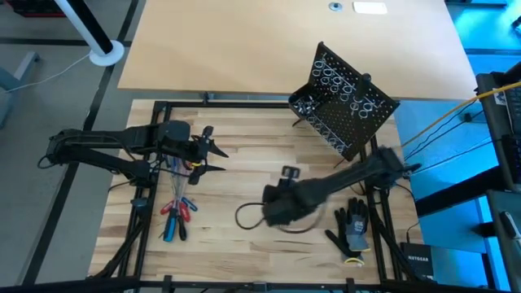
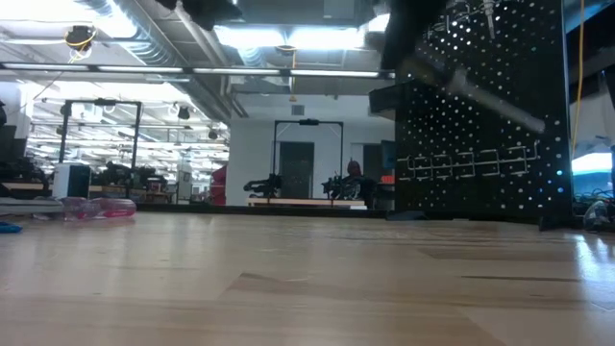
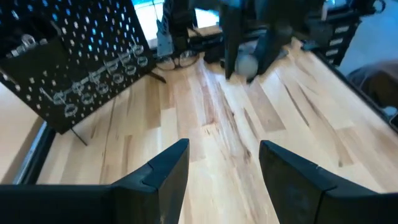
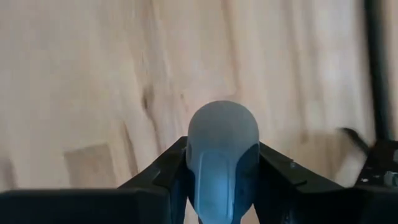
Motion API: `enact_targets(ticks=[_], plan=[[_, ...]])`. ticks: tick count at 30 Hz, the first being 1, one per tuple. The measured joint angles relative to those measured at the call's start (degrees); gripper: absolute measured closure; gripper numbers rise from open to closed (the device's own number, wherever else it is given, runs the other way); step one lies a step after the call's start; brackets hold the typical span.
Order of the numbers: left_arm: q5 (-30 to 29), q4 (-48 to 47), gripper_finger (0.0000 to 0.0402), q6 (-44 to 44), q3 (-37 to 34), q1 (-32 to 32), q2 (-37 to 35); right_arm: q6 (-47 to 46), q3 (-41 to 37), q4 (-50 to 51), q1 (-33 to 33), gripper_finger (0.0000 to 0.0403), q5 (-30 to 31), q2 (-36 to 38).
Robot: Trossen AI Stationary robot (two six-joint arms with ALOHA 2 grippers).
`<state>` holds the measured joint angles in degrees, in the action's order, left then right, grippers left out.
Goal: Hang tools onto peg board
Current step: Hang the right gray screwdriver on the black pegboard, then adjust the black pegboard
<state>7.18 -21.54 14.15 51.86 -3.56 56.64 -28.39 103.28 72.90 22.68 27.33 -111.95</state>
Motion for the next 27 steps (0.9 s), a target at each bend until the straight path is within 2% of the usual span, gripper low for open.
enact_targets(ticks=[6, 12, 17, 21, 27], plan=[[0.0, -2.5, 0.0218, 1.0, 0.0, 0.0, -0.1, 4.7, -0.1, -3.6, -2.1, 0.0269, -4.8, -8.9], [0.0, -3.9, 0.0218, 1.1, 0.0, 0.0, -0.1, 7.4, -9.9, -22.2, -2.1, 0.0269, -8.7, -10.1], [0.0, -3.2, 0.0218, 1.1, 0.0, 0.0, -0.2, 6.3, -17.4, -32.6, -2.1, 0.0259, -10.4, -10.1], [0.0, -3.1, 0.0218, 1.1, 0.0, 0.0, -0.2, 4.3, -19.1, -34.4, -2.6, 0.0237, -9.9, -9.8], [0.0, -3.1, 0.0218, 0.9, 0.0, 0.0, -0.2, 4.7, -17.8, -33.0, -2.9, 0.0189, -9.6, -10.0]])
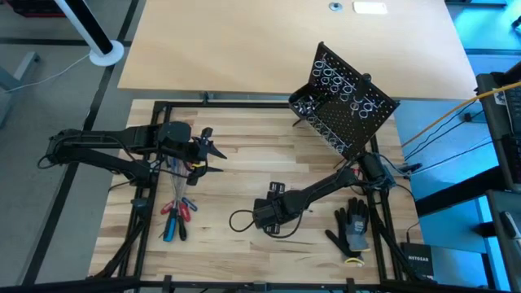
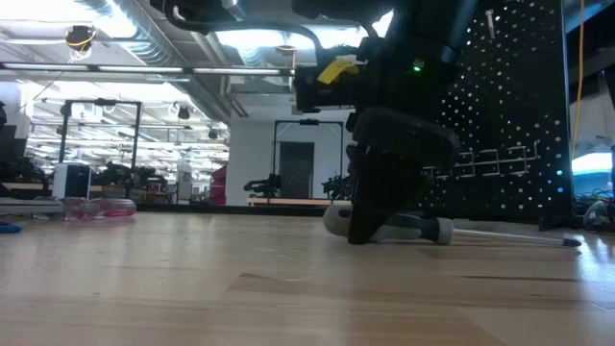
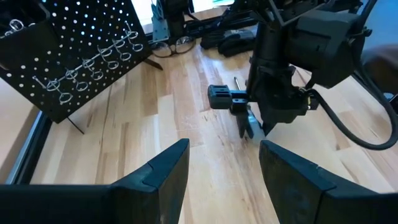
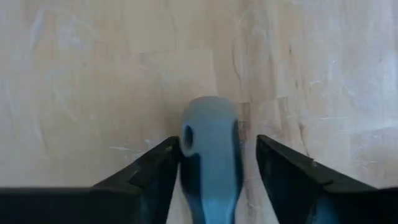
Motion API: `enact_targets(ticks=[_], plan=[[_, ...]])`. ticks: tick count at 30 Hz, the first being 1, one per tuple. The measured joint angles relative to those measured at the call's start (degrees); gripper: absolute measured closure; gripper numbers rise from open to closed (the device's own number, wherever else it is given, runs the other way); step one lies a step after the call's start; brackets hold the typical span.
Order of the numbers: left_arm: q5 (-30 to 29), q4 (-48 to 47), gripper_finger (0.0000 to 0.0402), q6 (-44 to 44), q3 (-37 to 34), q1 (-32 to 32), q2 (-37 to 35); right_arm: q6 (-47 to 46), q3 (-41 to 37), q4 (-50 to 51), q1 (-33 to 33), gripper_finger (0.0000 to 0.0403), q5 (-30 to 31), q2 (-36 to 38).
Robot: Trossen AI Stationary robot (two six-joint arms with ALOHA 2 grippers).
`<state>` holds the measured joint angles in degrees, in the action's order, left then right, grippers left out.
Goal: Hang tools onto peg board
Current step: Adjust the black pegboard
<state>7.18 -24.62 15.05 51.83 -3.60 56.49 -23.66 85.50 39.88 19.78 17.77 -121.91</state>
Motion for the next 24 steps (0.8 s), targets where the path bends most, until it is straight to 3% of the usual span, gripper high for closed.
enact_targets(ticks=[6, 13, 19, 24], plan=[[0.0, -0.2, 0.0218, -0.1, 0.0, 0.0, 0.0, -0.1, 7.1, 11.1, -0.8, 0.014, -0.3, 0.0], [0.0, -0.5, 0.0218, -0.1, 0.0, -0.2, 0.0, -2.8, 14.4, 23.3, 0.9, 0.0128, 4.9, 6.4], [0.0, -0.3, 0.0218, -1.1, 0.0, -1.6, 0.0, -15.5, 12.0, 30.2, 3.2, 0.0128, 15.1, 13.9], [0.1, 3.4, 0.0218, -1.5, -2.7, -4.1, 0.1, -30.3, 4.4, 34.0, 6.1, 0.0128, 21.8, 19.0]])
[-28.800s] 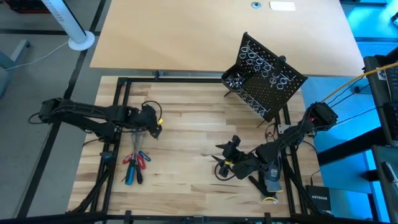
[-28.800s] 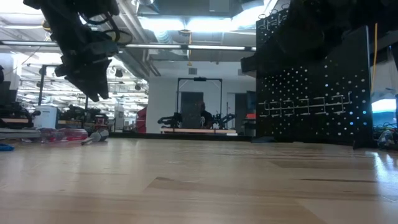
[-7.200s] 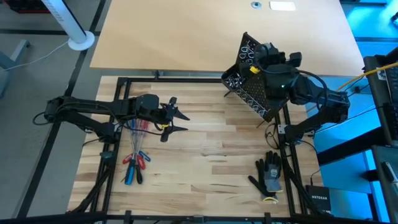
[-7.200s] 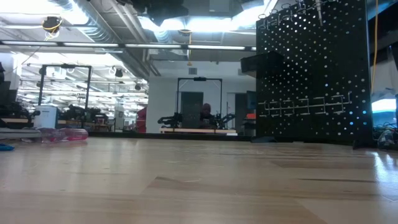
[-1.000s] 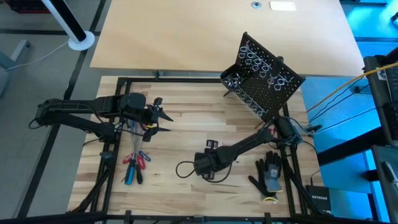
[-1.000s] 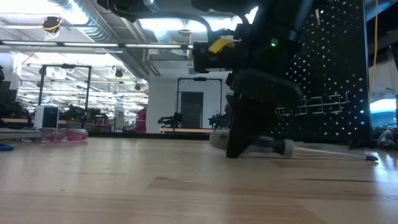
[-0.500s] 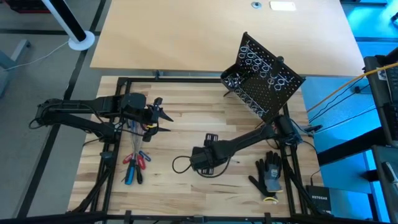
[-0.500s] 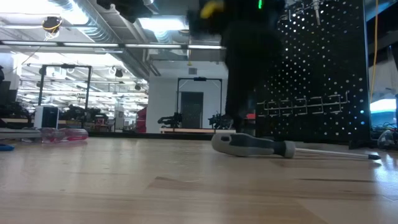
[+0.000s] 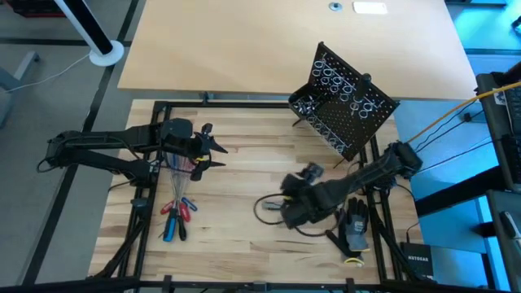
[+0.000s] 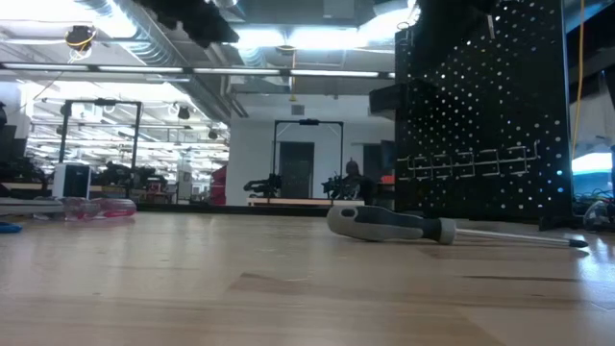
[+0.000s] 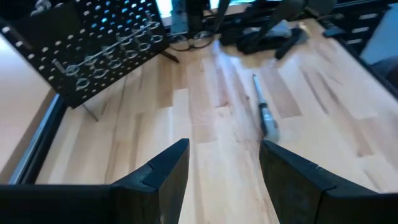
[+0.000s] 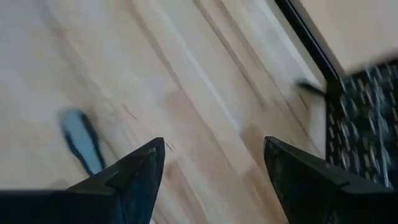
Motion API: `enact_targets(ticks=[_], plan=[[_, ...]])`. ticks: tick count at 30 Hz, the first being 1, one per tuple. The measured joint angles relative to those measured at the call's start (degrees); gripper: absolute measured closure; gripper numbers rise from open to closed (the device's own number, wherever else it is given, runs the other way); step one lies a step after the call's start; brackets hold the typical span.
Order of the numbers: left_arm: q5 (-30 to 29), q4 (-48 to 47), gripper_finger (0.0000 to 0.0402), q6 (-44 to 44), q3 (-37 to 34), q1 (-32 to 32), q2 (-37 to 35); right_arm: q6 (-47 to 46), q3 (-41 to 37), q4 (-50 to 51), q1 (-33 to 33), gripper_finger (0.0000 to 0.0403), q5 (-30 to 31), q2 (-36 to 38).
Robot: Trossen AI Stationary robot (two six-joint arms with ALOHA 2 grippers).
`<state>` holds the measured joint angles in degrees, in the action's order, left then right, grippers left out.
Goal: Hang tools onto peg board
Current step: Adjust the black pegboard
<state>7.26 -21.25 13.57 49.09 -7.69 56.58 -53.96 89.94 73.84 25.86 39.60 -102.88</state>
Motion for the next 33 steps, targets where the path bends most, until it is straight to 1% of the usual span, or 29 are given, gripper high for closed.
enact_targets(ticks=[5, 7, 10, 15, 19, 25, 29, 33], plan=[[0.0, 8.4, 0.0218, -1.5, -4.0, -3.8, 3.2, -17.5, -11.8, 0.7, 2.1, 0.0128, 1.9, 4.6], [0.1, 11.8, 0.0218, -2.8, -4.9, -5.5, 6.1, -23.3, -16.7, 0.5, 2.5, 0.0128, 1.8, 5.6], [1.2, 14.0, 0.0218, -4.2, -5.2, -7.8, 11.6, -29.9, -23.4, -2.3, 2.3, 0.0128, 1.6, 7.0], [1.5, 19.6, 0.0218, -5.8, -5.3, -10.4, 21.4, -41.0, -31.2, -4.1, -0.1, 0.0128, -2.2, 7.2], [1.5, 23.5, 0.0218, -7.2, -5.3, -11.6, 26.6, -48.9, -36.3, -6.8, -0.9, 0.0128, -4.1, 7.3], [1.5, 25.5, 0.0218, -8.4, -5.3, -12.3, 29.5, -60.6, -44.9, -12.5, -0.8, 0.0128, -4.7, 7.3], [1.5, 25.8, 0.0218, -8.1, -5.3, -12.3, 29.5, -65.6, -47.7, -11.4, -0.8, 0.0128, -8.9, 7.3], [1.5, 27.1, 0.0218, -8.2, -5.2, -12.3, 29.4, -68.9, -49.7, -12.4, -0.8, 0.0128, -8.4, 7.3]])
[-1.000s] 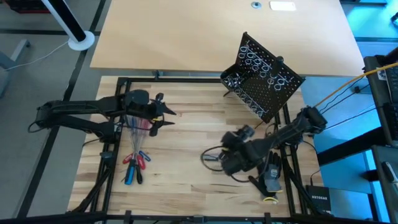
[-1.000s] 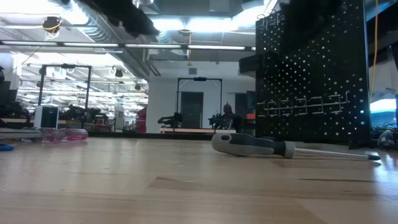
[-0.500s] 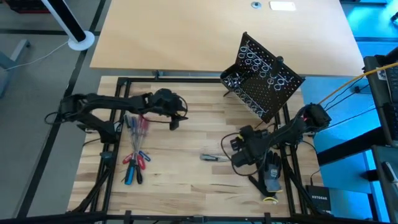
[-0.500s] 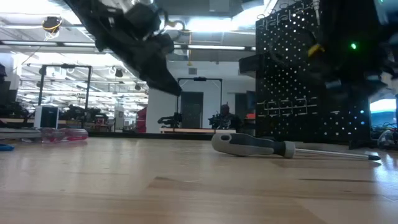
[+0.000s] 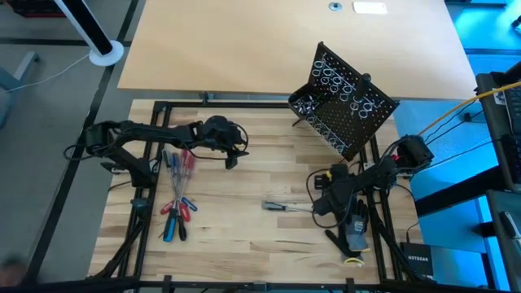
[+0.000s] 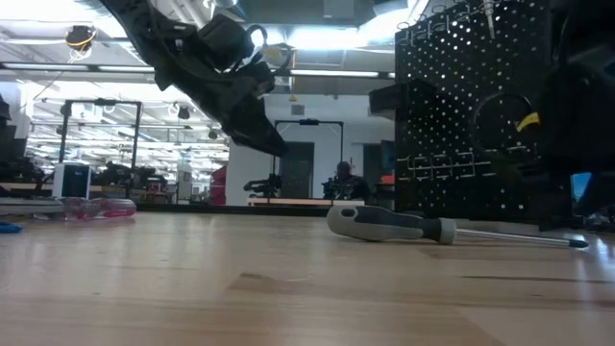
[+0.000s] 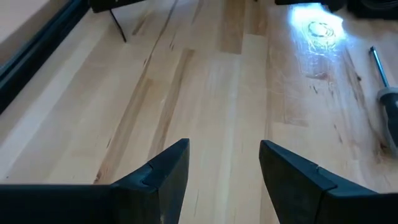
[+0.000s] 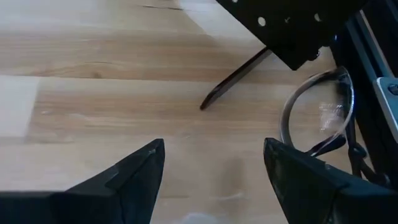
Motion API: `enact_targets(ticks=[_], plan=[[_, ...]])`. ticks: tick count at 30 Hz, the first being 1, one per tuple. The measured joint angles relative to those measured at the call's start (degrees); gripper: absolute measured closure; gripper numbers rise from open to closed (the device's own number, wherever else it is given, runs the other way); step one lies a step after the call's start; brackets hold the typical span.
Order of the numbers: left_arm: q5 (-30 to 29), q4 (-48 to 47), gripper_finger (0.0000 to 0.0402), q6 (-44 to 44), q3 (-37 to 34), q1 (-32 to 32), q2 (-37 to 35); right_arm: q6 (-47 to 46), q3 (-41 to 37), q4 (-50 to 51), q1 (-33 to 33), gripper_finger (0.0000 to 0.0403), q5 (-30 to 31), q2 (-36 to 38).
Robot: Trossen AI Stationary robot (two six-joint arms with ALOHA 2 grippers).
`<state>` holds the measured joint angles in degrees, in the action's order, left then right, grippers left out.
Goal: Hang tools onto peg board
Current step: Adjust the black pegboard
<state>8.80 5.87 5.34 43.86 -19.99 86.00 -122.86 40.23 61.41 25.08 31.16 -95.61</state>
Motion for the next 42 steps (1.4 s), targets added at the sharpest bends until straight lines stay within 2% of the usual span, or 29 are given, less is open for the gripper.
enact_targets(ticks=[4, 9, 13, 21, 29, 35, 38, 42], plan=[[0.0, 0.8, 0.0218, -0.2, 0.0, 0.0, 0.0, 0.1, -2.2, -3.5, 0.0, 0.0128, -0.8, 0.0], [-1.0, 10.1, 0.0218, -5.1, 0.0, 0.3, 2.2, 7.3, 0.2, -2.7, 0.1, 0.0128, -2.8, 0.0], [-1.1, 13.9, 0.0218, -4.7, 2.0, 1.0, 6.8, 10.7, 4.8, 2.5, 2.7, 0.0128, 2.6, 0.0], [-7.0, 5.4, 0.0218, -4.5, 17.4, -0.7, 17.5, 10.2, 7.2, 3.4, 8.4, 0.0128, 12.7, 0.0], [-7.1, -3.6, 0.0218, -2.8, 34.5, -2.9, 26.0, 10.0, 7.2, 8.1, 9.1, 0.0128, 19.7, 0.0], [-7.2, -12.9, 0.0218, 1.4, 48.0, -5.7, 33.5, 9.7, 4.8, 1.4, 9.4, 0.0128, 24.4, 0.0], [-5.9, -15.8, 0.0218, 1.2, 52.1, -7.1, 36.9, 8.9, 3.4, 1.7, 9.4, 0.0128, 24.9, 0.0], [-2.7, -16.1, 0.0218, 1.0, 53.6, -8.5, 40.7, 7.2, 2.8, 1.5, 9.4, 0.0128, 24.8, 0.0]])
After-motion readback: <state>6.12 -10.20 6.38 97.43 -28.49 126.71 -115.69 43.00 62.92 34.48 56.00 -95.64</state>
